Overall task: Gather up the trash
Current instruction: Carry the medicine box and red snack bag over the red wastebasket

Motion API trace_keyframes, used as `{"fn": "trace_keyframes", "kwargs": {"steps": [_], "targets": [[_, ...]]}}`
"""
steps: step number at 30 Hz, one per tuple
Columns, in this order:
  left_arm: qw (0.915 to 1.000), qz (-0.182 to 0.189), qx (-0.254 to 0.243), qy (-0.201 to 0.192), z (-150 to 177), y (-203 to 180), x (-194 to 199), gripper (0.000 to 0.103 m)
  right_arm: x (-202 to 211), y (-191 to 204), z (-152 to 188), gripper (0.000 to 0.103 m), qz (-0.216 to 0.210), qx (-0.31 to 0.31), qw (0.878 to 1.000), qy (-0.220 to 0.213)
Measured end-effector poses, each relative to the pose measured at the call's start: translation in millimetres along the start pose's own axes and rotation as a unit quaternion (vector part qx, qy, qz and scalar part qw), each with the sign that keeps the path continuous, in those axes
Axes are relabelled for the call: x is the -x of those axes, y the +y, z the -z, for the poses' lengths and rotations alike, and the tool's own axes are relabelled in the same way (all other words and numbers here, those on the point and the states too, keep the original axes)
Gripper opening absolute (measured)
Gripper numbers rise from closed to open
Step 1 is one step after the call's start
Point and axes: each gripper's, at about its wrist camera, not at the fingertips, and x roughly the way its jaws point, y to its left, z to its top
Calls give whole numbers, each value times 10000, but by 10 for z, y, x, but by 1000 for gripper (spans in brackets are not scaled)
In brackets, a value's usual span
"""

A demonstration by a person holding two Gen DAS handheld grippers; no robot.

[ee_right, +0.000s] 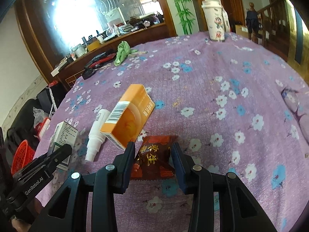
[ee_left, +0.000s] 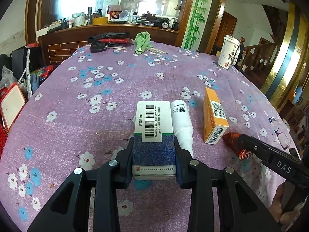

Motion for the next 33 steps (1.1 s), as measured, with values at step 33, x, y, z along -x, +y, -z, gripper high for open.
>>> {"fn": "trace_keyframes", "kwargs": {"steps": [33], "targets": [[9968, -505, -249, -563, 111, 30, 498, 33, 495, 551, 89, 39, 24, 556, 9984, -29]]}}
